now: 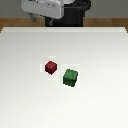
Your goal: Place the red cube on top of the green cube.
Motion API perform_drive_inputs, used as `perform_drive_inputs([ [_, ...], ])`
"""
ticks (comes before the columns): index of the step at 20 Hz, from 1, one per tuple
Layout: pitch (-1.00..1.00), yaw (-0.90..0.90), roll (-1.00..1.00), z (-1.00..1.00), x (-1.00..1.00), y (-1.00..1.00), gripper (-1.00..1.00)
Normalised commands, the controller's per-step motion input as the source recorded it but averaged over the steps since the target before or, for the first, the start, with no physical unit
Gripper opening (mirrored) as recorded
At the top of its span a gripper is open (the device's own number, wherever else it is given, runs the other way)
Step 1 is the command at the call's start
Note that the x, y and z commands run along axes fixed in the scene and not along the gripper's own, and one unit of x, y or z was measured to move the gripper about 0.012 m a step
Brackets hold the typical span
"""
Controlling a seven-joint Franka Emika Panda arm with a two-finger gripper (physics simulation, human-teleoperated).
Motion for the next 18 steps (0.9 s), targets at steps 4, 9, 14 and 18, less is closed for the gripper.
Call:
perform_drive_inputs([
  [4,0.00,-0.23,0.00,-0.25,0.00,0.00,1.00],
  [9,0.00,0.00,0.00,-0.40,0.00,0.00,1.00],
  [14,0.00,0.00,0.00,-0.20,0.40,0.00,1.00],
  [18,0.00,0.00,0.00,0.00,1.00,0.00,1.00],
])
